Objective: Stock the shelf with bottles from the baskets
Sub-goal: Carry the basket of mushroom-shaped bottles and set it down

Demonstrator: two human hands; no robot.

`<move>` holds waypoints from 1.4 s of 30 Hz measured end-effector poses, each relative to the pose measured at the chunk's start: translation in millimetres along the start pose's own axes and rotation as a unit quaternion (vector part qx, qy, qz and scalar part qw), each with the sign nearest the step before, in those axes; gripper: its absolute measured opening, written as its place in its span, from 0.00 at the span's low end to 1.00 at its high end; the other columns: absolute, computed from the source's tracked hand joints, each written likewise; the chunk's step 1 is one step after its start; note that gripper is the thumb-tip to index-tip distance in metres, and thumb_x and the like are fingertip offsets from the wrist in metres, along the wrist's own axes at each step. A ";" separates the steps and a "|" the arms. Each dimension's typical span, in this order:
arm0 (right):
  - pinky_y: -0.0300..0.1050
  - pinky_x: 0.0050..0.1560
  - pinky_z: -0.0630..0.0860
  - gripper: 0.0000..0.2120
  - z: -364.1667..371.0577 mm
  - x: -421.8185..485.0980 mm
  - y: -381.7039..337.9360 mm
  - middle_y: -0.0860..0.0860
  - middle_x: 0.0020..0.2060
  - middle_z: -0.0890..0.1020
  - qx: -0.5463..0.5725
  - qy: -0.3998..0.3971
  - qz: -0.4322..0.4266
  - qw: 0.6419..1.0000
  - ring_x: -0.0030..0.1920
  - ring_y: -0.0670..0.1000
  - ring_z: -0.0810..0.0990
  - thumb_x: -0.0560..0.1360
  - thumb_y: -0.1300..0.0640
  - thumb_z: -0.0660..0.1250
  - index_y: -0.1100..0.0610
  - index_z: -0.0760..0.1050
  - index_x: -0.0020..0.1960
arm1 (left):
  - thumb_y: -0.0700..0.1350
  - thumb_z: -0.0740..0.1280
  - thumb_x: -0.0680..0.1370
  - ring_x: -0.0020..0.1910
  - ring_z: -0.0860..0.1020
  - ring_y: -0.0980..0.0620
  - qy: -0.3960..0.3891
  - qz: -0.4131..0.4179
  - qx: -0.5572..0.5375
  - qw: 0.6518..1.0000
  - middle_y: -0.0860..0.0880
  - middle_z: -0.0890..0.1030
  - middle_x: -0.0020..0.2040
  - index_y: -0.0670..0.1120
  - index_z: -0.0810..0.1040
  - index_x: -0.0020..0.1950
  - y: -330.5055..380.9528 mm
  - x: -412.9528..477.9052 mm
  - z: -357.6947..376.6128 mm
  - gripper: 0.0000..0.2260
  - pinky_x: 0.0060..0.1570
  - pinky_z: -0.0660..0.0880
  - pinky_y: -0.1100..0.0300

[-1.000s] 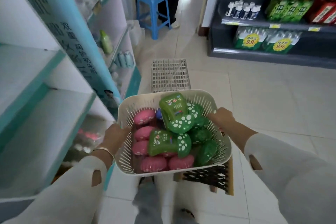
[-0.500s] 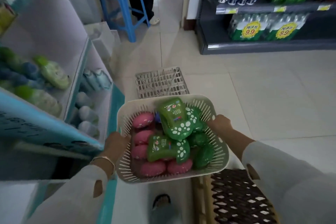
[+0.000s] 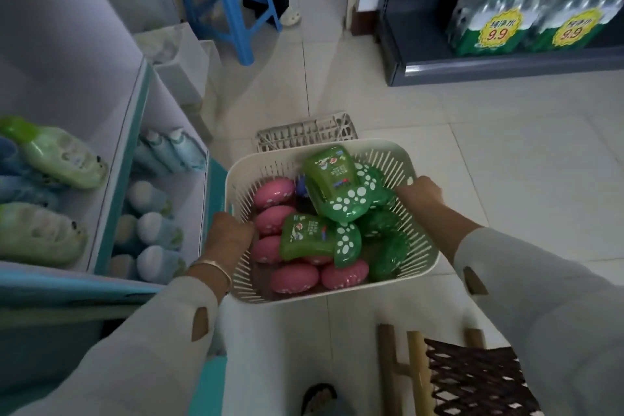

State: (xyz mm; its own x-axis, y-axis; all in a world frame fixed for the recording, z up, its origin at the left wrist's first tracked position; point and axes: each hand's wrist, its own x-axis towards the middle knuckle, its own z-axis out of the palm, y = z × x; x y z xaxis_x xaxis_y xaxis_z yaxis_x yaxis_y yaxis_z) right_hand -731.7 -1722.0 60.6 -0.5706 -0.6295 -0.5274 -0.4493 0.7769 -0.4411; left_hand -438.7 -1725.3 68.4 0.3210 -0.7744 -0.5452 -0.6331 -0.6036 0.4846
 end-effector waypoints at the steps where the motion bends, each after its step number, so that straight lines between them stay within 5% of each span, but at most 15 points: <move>1: 0.47 0.44 0.75 0.10 0.1 1.1 -2.1 0.58 0.44 0.76 0.004 -0.002 0.005 1.000 0.46 0.59 0.79 0.75 0.57 0.63 0.62 0.73 0.51 | 0.42 0.68 0.74 0.59 0.75 0.39 0.006 -0.002 0.004 1.000 0.35 0.74 0.61 0.34 0.67 0.63 1.9 -1.1 1.1 0.21 0.53 0.71 0.54; 7: 0.54 0.57 0.75 0.29 -3.4 -9.1 -12.6 0.63 0.61 0.74 0.023 -0.015 0.038 0.999 0.60 0.64 0.75 0.73 0.54 0.66 0.64 0.60 0.69 | 0.41 0.67 0.75 0.64 0.71 0.36 0.007 -0.016 0.021 1.000 0.34 0.69 0.67 0.34 0.59 0.69 4.2 -5.6 3.0 0.27 0.63 0.69 0.48; 15: 0.57 0.61 0.67 0.28 0.7 -32.3 8.9 0.59 0.66 0.65 -0.089 0.029 -0.002 0.996 0.64 0.63 0.67 0.75 0.53 0.63 0.57 0.58 0.71 | 0.49 0.66 0.75 0.69 0.62 0.36 0.035 0.019 0.109 0.993 0.38 0.59 0.70 0.47 0.49 0.76 -8.2 -31.5 13.7 0.36 0.68 0.62 0.43; 24: 0.55 0.62 0.71 0.21 -38.1 -104.1 -10.6 0.61 0.65 0.68 -0.145 -0.053 -0.191 0.969 0.62 0.64 0.71 0.76 0.58 0.60 0.59 0.66 0.68 | 0.46 0.61 0.76 0.58 0.75 0.41 0.018 0.161 0.178 0.971 0.43 0.77 0.59 0.47 0.74 0.59 13.3 -116.9 -23.2 0.12 0.57 0.71 0.50; 27: 0.48 0.56 0.73 0.16 -57.9 -146.8 -9.1 0.60 0.59 0.77 -0.164 -0.111 -0.269 0.942 0.58 0.60 0.76 0.76 0.61 0.61 0.63 0.73 0.63 | 0.45 0.58 0.78 0.56 0.76 0.41 0.035 0.190 0.185 0.964 0.43 0.78 0.57 0.46 0.73 0.57 4.8 -168.2 -41.2 0.10 0.57 0.73 0.49; 34: 0.40 0.47 0.70 0.14 -110.9 -276.7 17.9 0.57 0.55 0.78 -0.243 -0.160 -0.392 0.873 0.52 0.56 0.76 0.78 0.58 0.61 0.61 0.73 0.62 | 0.41 0.59 0.78 0.54 0.76 0.41 0.096 0.169 0.113 0.975 0.42 0.79 0.53 0.43 0.73 0.57 -44.4 -316.4 -79.9 0.09 0.54 0.72 0.51; 38: 0.44 0.53 0.74 0.11 -129.6 -356.7 40.4 0.56 0.52 0.78 -0.260 -0.212 -0.456 0.824 0.53 0.57 0.77 0.79 0.60 0.58 0.60 0.74 0.59 | 0.43 0.59 0.78 0.57 0.76 0.42 0.127 0.136 0.090 0.978 0.43 0.78 0.58 0.44 0.72 0.61 -84.0 -403.3 -95.6 0.12 0.55 0.72 0.54; 42: 0.46 0.58 0.70 0.18 -128.2 -435.0 58.2 0.57 0.62 0.76 -0.292 -0.238 -0.489 0.787 0.60 0.56 0.74 0.78 0.58 0.60 0.58 0.70 0.67 | 0.43 0.59 0.78 0.57 0.77 0.43 0.173 0.088 0.092 0.977 0.44 0.78 0.56 0.45 0.72 0.61 -137.1 -483.6 -117.5 0.12 0.54 0.72 0.56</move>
State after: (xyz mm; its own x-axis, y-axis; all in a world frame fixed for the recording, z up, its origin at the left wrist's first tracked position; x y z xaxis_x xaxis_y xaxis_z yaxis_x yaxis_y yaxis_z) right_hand -597.8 -1401.1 357.5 0.5045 -0.7566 -0.4160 -0.8318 -0.2967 -0.4691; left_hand -424.4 -1290.3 346.0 0.3948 -0.8997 -0.1860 -0.8056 -0.4364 0.4008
